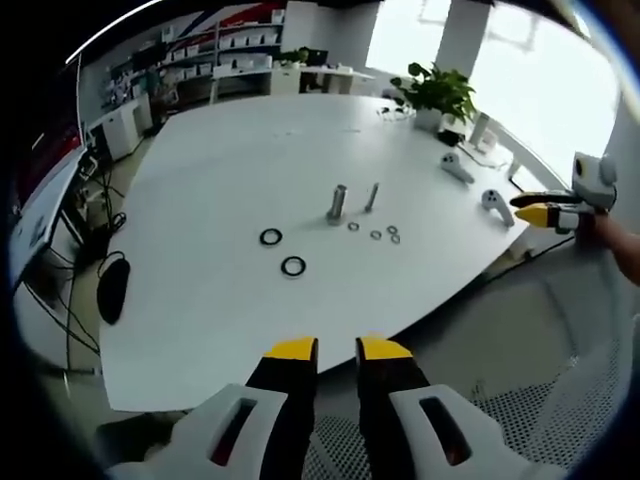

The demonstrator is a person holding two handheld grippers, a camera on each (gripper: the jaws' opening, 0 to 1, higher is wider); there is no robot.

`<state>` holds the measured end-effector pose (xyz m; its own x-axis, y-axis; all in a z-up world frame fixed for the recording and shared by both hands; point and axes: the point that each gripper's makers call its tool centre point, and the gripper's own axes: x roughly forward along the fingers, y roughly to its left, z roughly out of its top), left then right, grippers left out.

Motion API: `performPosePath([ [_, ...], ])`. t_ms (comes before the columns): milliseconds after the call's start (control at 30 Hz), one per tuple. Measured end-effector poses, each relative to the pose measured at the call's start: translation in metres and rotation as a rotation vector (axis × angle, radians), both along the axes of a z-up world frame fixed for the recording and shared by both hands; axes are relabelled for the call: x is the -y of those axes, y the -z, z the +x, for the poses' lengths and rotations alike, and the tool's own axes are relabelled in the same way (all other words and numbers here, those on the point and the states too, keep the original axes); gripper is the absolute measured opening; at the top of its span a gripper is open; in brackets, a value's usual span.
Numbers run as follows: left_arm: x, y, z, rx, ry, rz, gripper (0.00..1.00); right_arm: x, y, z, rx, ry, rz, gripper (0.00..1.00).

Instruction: Place the washer onto the threaded stud by aligning its center hole with the stud, sliding it down to the base, and recovering from edge contact or off-axis alignment until the washer reaches the visible bottom stop.

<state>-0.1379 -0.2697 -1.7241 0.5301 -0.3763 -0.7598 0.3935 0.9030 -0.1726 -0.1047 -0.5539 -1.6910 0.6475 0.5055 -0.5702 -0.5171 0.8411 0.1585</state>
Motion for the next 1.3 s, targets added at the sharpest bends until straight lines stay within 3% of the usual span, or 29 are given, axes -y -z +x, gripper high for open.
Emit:
performPosePath([
  [133, 0.005, 0.005, -0.006, -0.008, 0.044, 0.035, 0.13, 0.003, 0.002, -0.002, 0.001, 0.011, -0.005, 0.27],
  [367, 0.004, 0.0, -0.004, 0.009, 0.022, 0.004, 0.13, -0.001, 0.002, -0.002, -0.004, -0.006, -0.007, 0.27],
  [533, 0.007, 0.008, -0.008, -0.031, 0.064, 0.032, 0.13, 0.0, 0.003, -0.002, -0.013, -0.003, -0.014, 0.27],
  [733, 0.005, 0.004, -0.007, -0.009, 0.044, 0.024, 0.13, -0.001, 0.004, -0.004, -0.012, -0.014, -0.014, 0.27],
  [1300, 0.007, 0.01, -0.011, -0.042, 0.081, 0.047, 0.16, 0.0, 0.007, -0.005, -0.023, -0.016, -0.026, 0.27],
])
